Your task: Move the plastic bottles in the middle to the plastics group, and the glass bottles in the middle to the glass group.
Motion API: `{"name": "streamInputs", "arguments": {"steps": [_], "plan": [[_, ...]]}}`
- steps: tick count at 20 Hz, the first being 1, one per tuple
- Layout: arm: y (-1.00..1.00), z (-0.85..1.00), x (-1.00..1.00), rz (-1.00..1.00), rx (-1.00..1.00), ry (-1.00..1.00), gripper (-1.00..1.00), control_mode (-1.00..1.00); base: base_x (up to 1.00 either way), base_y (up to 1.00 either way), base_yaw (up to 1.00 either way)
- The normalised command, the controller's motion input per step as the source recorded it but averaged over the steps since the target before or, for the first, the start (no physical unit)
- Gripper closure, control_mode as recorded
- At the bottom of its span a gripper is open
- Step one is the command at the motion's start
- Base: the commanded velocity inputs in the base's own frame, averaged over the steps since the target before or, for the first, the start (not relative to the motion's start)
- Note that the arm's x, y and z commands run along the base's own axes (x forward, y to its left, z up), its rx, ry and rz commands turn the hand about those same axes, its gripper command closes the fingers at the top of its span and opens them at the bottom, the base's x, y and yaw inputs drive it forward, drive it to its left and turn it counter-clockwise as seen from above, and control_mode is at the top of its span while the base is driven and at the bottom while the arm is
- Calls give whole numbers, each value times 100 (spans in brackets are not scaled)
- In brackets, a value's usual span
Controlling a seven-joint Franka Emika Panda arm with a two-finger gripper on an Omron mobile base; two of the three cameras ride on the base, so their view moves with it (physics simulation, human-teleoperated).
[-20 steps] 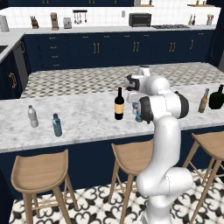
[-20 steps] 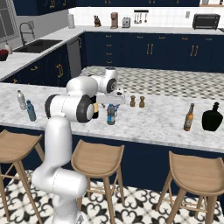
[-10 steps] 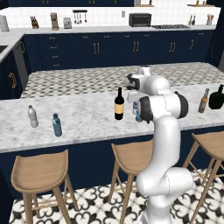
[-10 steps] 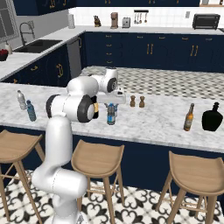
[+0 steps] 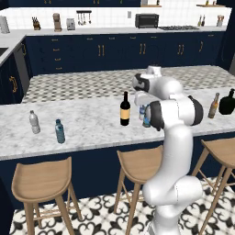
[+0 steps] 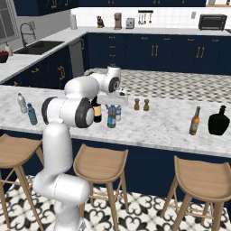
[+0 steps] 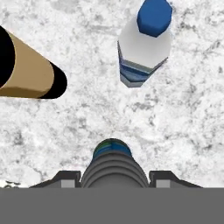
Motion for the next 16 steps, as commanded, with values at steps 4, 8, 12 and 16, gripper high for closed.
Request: {"name": "streamInputs", "arguments": {"steps": [4,8,12,16], "plan": [[56,29,-61,-1,2,0,100,-100,0,0,0],[81,18,-58,-5,0,0,100,-100,0,0,0],[95,4,-54,-6,0,0,100,-100,0,0,0],[100,0,-40,-5,0,0,100,-100,0,0,0]]}}
